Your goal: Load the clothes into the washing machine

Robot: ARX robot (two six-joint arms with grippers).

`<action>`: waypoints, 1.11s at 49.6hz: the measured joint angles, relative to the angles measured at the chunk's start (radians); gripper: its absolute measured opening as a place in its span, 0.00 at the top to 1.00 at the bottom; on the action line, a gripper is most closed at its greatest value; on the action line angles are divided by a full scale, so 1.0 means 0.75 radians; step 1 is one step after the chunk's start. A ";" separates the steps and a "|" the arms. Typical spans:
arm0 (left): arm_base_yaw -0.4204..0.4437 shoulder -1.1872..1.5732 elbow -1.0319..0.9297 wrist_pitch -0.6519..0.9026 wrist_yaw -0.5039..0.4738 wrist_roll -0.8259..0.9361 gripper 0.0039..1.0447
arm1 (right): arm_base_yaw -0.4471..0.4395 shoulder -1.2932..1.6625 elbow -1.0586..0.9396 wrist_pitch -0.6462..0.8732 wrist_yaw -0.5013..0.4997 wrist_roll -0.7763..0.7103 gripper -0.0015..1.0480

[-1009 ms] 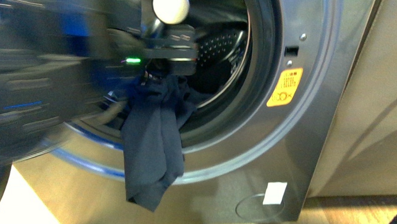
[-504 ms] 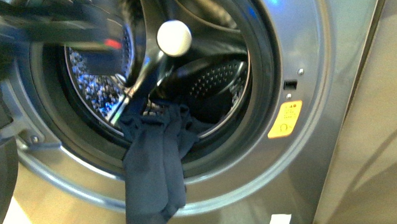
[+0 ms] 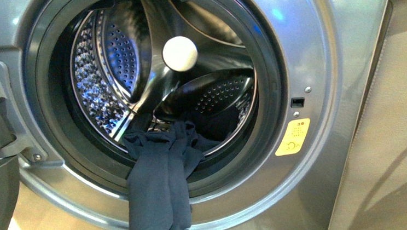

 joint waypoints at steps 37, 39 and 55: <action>0.244 -0.442 -0.211 -0.222 0.234 -0.005 0.97 | 0.000 0.000 0.000 0.000 0.000 0.000 0.98; 0.244 -0.464 -0.236 -0.215 0.234 -0.005 0.97 | 0.000 0.000 0.000 -0.001 0.000 0.000 0.98; 0.244 -0.630 -0.236 -0.374 0.234 -0.005 0.97 | 0.000 0.000 0.000 0.000 0.000 0.000 0.98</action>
